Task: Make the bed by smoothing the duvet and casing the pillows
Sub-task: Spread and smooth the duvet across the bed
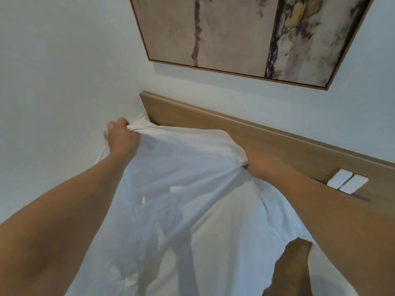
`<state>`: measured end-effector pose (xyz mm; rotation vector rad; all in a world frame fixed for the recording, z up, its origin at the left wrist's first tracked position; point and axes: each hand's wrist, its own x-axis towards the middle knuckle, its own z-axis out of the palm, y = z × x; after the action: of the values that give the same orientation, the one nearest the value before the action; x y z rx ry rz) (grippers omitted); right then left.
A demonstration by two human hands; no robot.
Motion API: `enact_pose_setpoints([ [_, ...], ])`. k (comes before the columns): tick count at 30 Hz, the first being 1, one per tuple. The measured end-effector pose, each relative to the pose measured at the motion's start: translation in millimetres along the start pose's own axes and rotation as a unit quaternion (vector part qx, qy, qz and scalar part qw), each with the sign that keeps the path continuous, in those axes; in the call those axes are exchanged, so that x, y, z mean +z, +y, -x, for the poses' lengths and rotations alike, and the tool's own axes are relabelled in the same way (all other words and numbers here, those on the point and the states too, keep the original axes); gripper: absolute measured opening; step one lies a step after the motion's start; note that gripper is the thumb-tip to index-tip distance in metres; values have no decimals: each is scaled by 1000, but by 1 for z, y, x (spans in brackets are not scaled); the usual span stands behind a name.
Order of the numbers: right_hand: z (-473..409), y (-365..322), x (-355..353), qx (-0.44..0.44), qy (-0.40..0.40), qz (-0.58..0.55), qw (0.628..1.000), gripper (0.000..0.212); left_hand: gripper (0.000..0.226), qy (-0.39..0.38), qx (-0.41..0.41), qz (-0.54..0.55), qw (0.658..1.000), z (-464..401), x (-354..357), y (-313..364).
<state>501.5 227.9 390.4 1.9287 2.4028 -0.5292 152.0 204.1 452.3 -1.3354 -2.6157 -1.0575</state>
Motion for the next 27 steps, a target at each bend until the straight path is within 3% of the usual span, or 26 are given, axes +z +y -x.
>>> enact_pose_setpoints([
  [3,-86,63,18,35,70,34,996,36,29,-18,72,-29,997,-28,105,39],
  [5,-142,98,48,73,84,76,991,34,31,-71,113,-23,991,-38,192,43],
  [8,-204,124,119,82,44,71,993,40,51,-182,159,-62,968,-28,303,20],
  [12,-236,121,228,14,-39,45,998,55,62,-355,118,-209,904,48,389,-52],
  [17,-227,61,307,-73,-127,17,989,66,72,-484,-32,-272,831,142,380,-166],
  [23,-203,-50,352,-232,-147,123,954,68,82,-490,-270,-251,790,167,311,-292],
  [27,-203,-111,399,-341,-157,218,901,69,126,-541,-318,-215,748,181,316,-352],
])
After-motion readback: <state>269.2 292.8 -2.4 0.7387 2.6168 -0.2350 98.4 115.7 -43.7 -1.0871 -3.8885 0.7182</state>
